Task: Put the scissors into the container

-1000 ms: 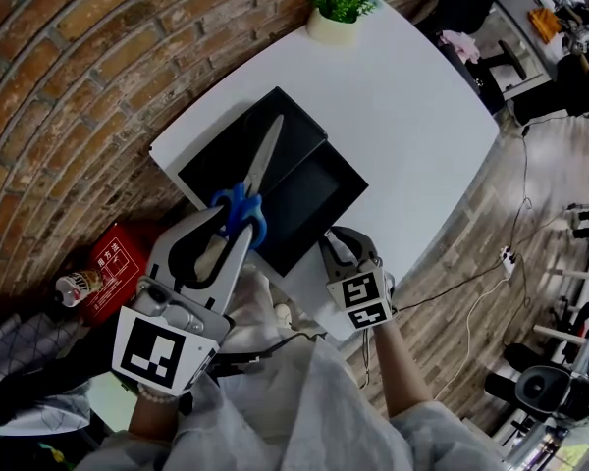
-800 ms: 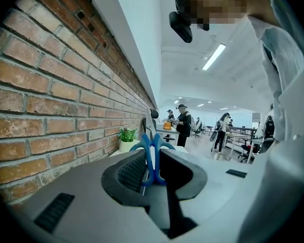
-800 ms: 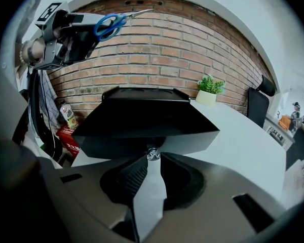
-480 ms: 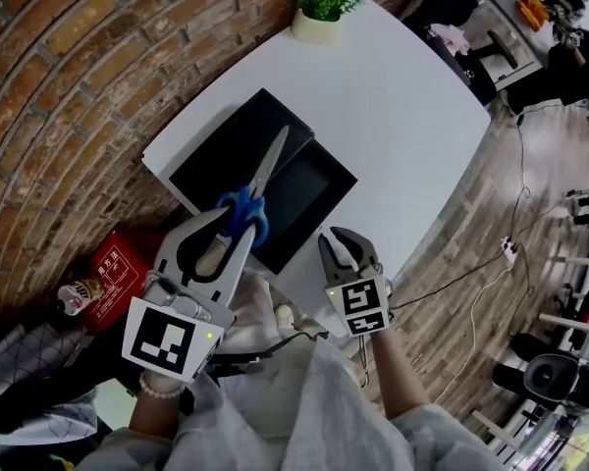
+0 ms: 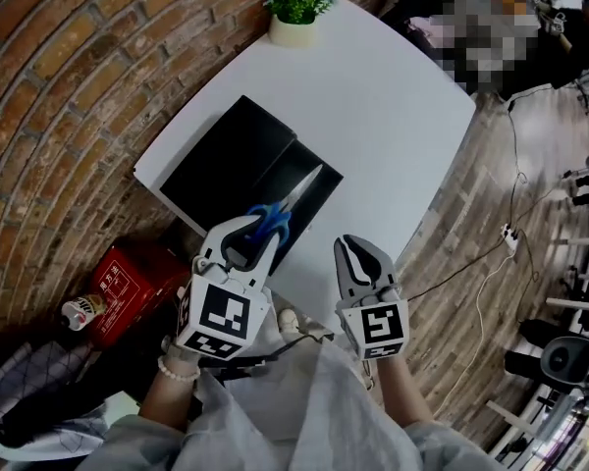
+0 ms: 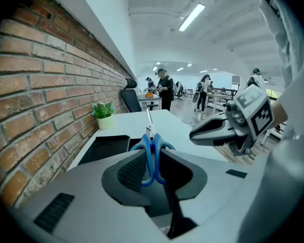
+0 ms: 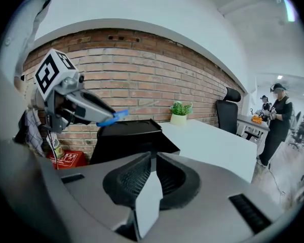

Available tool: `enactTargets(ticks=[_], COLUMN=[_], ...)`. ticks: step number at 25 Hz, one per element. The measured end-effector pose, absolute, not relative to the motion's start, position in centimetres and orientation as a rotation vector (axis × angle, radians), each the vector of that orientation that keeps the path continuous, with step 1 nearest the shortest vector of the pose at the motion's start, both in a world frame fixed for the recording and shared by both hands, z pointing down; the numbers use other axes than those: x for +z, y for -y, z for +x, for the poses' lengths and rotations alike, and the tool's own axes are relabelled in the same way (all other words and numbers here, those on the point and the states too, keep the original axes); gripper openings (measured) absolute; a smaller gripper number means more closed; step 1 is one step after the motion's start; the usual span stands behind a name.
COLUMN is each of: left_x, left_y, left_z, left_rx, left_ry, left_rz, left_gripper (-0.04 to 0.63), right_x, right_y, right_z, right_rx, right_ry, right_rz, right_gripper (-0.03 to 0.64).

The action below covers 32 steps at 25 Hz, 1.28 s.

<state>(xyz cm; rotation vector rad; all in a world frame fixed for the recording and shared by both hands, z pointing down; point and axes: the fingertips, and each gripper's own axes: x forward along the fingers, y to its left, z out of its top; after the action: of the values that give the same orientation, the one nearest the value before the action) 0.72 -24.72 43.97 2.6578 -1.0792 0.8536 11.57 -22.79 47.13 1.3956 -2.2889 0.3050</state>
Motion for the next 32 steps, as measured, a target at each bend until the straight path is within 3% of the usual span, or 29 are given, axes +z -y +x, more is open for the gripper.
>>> enactTargets(ticks=[10, 32], left_x=[49.9, 57.5], left_y=[26.2, 26.3], left_z=[1.8, 3.1], left_rx=[1.298, 1.617], left_ry=[1.021, 0.831], left_rz=[2.553, 2.24], left_gripper=[0.1, 0.101], right_x=[43.5, 42.1], right_y=[20.6, 18.2], right_z=[12.2, 13.4], right_rx=[0.223, 0.202], right_ry=[2.336, 2.322], right_rz=[1.515, 1.54], right_gripper=[0.061, 0.06])
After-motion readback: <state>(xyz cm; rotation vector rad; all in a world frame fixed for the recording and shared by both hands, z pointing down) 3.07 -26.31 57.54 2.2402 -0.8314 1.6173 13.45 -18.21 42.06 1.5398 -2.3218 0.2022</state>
